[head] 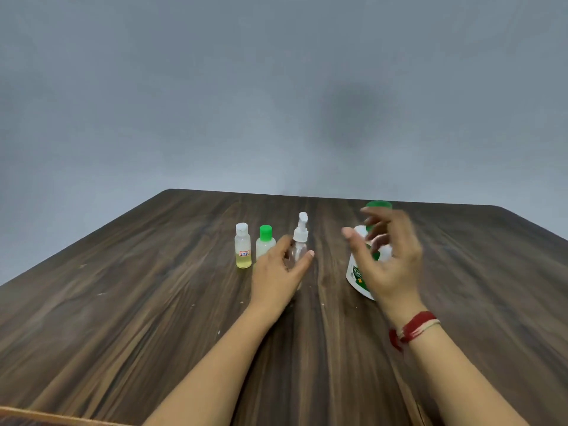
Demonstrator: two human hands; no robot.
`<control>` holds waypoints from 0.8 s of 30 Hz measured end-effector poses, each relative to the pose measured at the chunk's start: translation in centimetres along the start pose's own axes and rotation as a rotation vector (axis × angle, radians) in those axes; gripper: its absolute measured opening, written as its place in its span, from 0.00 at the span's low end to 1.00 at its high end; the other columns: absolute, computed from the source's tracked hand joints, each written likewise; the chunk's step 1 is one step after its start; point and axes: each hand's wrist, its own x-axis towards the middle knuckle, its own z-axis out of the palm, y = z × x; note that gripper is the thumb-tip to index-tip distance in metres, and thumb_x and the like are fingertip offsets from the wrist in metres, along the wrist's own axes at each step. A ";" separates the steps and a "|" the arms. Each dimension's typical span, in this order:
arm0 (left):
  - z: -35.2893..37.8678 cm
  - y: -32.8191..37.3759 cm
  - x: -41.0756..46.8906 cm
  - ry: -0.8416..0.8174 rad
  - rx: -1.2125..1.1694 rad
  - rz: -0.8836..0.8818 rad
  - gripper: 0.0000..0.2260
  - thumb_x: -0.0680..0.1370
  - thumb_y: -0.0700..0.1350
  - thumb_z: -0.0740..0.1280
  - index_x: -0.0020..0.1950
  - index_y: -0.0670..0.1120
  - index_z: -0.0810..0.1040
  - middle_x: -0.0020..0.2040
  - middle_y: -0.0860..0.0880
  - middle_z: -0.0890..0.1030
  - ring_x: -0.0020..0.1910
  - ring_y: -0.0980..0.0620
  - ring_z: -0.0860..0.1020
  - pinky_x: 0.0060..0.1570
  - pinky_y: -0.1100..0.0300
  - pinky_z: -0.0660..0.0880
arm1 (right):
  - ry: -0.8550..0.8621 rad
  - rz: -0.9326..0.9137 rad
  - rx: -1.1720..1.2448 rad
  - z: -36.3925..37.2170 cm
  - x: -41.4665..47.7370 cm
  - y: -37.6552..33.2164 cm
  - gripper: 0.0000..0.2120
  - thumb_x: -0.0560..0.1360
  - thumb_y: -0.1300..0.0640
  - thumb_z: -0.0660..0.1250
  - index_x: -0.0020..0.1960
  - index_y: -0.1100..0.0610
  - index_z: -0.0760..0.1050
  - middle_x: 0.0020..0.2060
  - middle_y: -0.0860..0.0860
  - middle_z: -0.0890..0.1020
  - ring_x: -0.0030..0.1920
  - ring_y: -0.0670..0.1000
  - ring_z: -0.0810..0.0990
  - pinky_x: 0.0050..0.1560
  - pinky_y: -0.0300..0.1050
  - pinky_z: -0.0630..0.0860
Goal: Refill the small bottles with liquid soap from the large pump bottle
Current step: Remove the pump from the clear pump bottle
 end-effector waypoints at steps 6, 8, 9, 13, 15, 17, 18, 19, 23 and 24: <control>-0.6 0.4 0.0 0.063 0.189 0.197 0.14 0.71 0.56 0.66 0.44 0.45 0.79 0.33 0.50 0.80 0.32 0.49 0.77 0.31 0.57 0.71 | -0.376 0.457 -0.082 5.1 -0.3 -0.7 0.14 0.68 0.44 0.75 0.42 0.52 0.74 0.32 0.44 0.76 0.33 0.44 0.74 0.37 0.39 0.71; -0.5 0.2 0.0 0.036 0.250 0.201 0.10 0.72 0.51 0.71 0.46 0.46 0.80 0.33 0.49 0.80 0.32 0.48 0.77 0.31 0.56 0.72 | -0.367 0.489 -0.096 5.5 0.0 0.1 0.15 0.69 0.47 0.75 0.36 0.53 0.72 0.28 0.45 0.73 0.30 0.44 0.70 0.34 0.41 0.68; -0.5 0.1 0.0 0.013 0.266 0.194 0.10 0.72 0.51 0.71 0.48 0.47 0.80 0.33 0.49 0.80 0.33 0.49 0.77 0.32 0.55 0.73 | -0.377 0.512 -0.092 5.5 0.1 0.4 0.15 0.69 0.47 0.76 0.35 0.54 0.72 0.27 0.45 0.72 0.30 0.44 0.70 0.34 0.41 0.67; -0.3 0.1 0.0 -0.029 0.313 0.182 0.10 0.74 0.54 0.68 0.48 0.48 0.78 0.36 0.50 0.80 0.37 0.48 0.77 0.34 0.56 0.71 | -0.343 0.648 0.003 5.4 -0.2 1.0 0.19 0.66 0.46 0.78 0.37 0.60 0.77 0.29 0.52 0.77 0.33 0.47 0.74 0.38 0.48 0.73; -0.1 0.2 -0.1 -0.021 0.309 0.156 0.11 0.73 0.56 0.68 0.47 0.49 0.78 0.36 0.50 0.80 0.37 0.49 0.78 0.34 0.56 0.71 | -0.286 0.707 0.069 5.5 -0.3 1.2 0.18 0.66 0.49 0.79 0.37 0.62 0.78 0.30 0.53 0.78 0.34 0.49 0.75 0.40 0.51 0.75; -0.1 0.0 -0.1 -0.011 0.263 0.090 0.13 0.72 0.59 0.69 0.42 0.49 0.77 0.34 0.51 0.79 0.35 0.50 0.77 0.34 0.55 0.72 | -0.249 0.737 0.110 5.7 -0.5 1.3 0.17 0.66 0.51 0.79 0.38 0.64 0.78 0.31 0.54 0.79 0.35 0.49 0.76 0.42 0.53 0.78; -0.1 -0.1 0.0 -0.014 0.229 0.065 0.14 0.71 0.60 0.69 0.38 0.49 0.75 0.33 0.52 0.79 0.34 0.51 0.77 0.34 0.55 0.72 | -0.243 0.742 0.117 5.8 -0.5 1.3 0.16 0.67 0.52 0.79 0.38 0.65 0.79 0.32 0.54 0.80 0.35 0.50 0.76 0.42 0.52 0.78; -0.1 -0.3 0.0 -0.023 0.196 0.053 0.15 0.70 0.60 0.69 0.35 0.51 0.73 0.31 0.52 0.77 0.33 0.53 0.76 0.32 0.56 0.71 | -0.246 0.739 0.121 5.9 -0.5 1.2 0.15 0.67 0.53 0.79 0.38 0.64 0.79 0.32 0.54 0.81 0.35 0.50 0.77 0.41 0.50 0.77; 0.0 -0.6 0.1 -0.076 -0.069 0.025 0.19 0.71 0.52 0.74 0.28 0.49 0.67 0.23 0.54 0.67 0.25 0.57 0.66 0.28 0.61 0.61 | -0.268 0.758 0.230 5.8 -0.2 1.0 0.06 0.69 0.58 0.77 0.43 0.57 0.82 0.37 0.52 0.85 0.42 0.52 0.85 0.46 0.47 0.81; 0.0 -0.5 0.1 -0.073 -0.124 0.013 0.19 0.71 0.51 0.75 0.27 0.49 0.68 0.23 0.54 0.67 0.25 0.58 0.65 0.28 0.62 0.60 | -0.258 0.765 0.287 5.7 -0.1 0.9 0.05 0.69 0.60 0.77 0.44 0.57 0.82 0.38 0.52 0.85 0.43 0.52 0.85 0.46 0.48 0.81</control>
